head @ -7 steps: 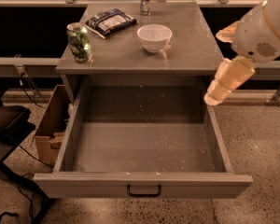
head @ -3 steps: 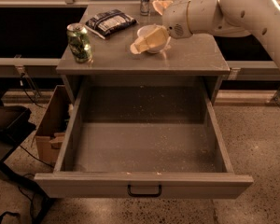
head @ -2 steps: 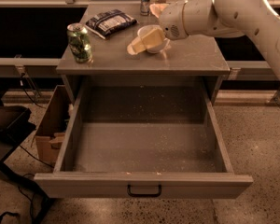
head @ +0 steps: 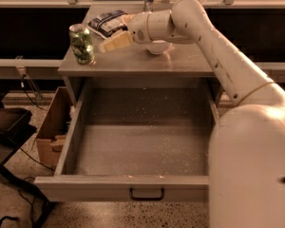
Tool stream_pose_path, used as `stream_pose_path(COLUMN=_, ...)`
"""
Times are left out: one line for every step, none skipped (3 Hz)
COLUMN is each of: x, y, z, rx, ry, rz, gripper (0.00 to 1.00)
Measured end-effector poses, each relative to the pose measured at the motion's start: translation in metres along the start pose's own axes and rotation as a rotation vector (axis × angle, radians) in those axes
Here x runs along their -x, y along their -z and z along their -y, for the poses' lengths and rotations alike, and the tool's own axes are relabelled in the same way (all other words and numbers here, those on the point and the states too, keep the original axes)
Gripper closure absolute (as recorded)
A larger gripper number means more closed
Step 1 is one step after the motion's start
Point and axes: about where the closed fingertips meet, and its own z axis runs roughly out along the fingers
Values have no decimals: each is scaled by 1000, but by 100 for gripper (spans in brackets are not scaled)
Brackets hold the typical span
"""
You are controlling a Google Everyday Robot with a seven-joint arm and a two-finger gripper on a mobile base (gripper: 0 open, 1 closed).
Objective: Place green can into top drawer
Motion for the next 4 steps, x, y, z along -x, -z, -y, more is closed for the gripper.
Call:
stream_pose_path(x=11, y=-52, z=-2, rx=57, ry=8, rz=99, gripper=0)
stream_pose_path(x=28, y=-92, z=-19, rx=114, ry=29, rz=147, gripper=0)
stream_pose_path(x=31, y=-113, z=-37, rx=144, ry=-8, rz=139, gripper=19)
stream_pose_path(x=15, y=-117, z=-53, rx=150, ry=-94, rz=92, gripper=42)
